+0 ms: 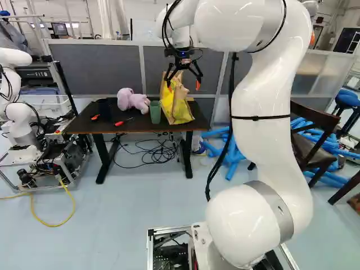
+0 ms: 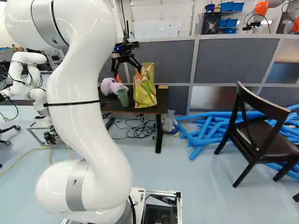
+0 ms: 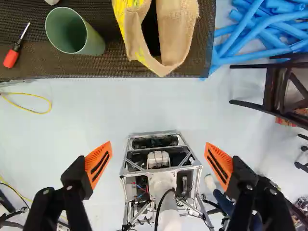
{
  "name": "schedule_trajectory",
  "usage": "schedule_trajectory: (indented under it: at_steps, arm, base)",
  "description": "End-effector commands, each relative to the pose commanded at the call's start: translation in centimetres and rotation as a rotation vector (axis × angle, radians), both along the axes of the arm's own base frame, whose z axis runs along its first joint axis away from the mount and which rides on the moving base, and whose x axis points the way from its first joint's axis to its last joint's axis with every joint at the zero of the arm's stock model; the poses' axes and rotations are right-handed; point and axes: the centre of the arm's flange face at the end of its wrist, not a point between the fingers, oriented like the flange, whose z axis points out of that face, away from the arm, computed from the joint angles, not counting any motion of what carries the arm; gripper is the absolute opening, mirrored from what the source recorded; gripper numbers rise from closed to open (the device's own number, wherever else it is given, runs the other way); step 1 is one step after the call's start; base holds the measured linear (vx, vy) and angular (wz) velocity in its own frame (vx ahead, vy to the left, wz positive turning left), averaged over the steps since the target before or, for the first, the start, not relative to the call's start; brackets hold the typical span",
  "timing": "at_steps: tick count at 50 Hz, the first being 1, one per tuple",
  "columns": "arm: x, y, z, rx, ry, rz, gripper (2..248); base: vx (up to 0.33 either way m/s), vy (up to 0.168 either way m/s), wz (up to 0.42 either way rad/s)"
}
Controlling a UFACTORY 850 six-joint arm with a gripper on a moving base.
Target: Pick up the bag on the ground and place it on the table
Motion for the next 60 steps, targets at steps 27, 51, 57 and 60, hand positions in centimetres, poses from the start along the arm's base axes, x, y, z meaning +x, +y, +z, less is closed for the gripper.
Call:
schedule_trajectory:
  at_steps: [27, 51, 57, 60]
  arm:
    - [-0.6, -0.5, -1.4, 0.020, -0.056, 0.015, 247]
    - [-1.8, -1.3, -3.6, 0.050, -0.144, 0.035, 247]
    - [-2.2, -1.6, -4.2, 0.058, -0.171, 0.041, 247]
    - [-2.5, -1.7, -4.6, 0.063, -0.186, 0.044, 247]
  base:
    - [0.000, 0.000, 0.000]
    - [0.000, 0.000, 0.000]
    - [0.000, 0.000, 0.000]
    - [0.000, 0.000, 0.000]
